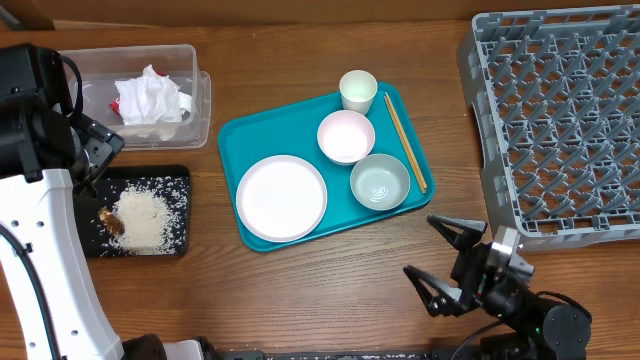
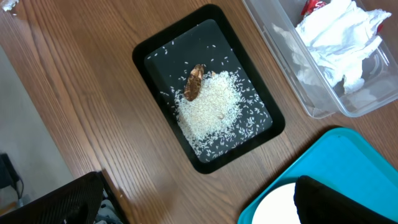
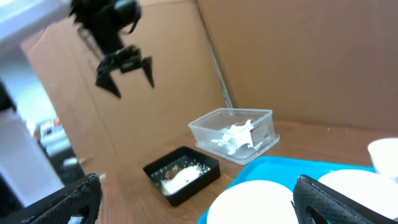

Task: Sort waste into correct bins and load items into the dishwasher
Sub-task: 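Reach the right gripper toward the grey-green bowl on the tray, then lower the right gripper and grasp the grey-green bowl's rim, then lift the grey-green bowl and carry it right to the dish rack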

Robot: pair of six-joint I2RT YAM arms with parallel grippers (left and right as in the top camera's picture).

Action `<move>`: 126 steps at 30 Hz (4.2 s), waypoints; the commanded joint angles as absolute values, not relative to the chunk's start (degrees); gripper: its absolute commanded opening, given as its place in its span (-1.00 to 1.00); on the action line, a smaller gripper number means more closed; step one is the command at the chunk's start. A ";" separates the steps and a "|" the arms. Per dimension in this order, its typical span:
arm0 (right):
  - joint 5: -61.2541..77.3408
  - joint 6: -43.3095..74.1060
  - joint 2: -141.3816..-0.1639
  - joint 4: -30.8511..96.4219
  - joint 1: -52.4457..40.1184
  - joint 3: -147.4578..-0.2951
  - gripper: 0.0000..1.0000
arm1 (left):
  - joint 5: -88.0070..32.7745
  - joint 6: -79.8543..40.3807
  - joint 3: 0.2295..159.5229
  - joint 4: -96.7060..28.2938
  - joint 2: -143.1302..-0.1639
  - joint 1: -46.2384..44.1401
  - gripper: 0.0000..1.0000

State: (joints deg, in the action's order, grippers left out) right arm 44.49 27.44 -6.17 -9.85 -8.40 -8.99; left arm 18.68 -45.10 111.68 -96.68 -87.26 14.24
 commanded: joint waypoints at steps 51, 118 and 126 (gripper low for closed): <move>9.47 18.26 -103.26 63.02 -27.75 -85.47 0.48 | 19.44 -46.50 111.53 -96.79 -87.35 14.24 0.99; -7.88 33.28 -114.45 58.48 -38.72 -83.79 -0.92 | 19.44 -46.50 111.53 -96.79 -87.35 14.24 1.00; -7.92 32.99 -114.43 68.51 -38.44 -91.85 -0.92 | 19.44 -46.50 111.53 -96.79 -87.35 14.24 1.00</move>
State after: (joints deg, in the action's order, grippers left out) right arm -7.84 32.77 -114.02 67.05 -38.65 -87.83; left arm 18.68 -45.12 111.63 -96.68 -87.29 14.24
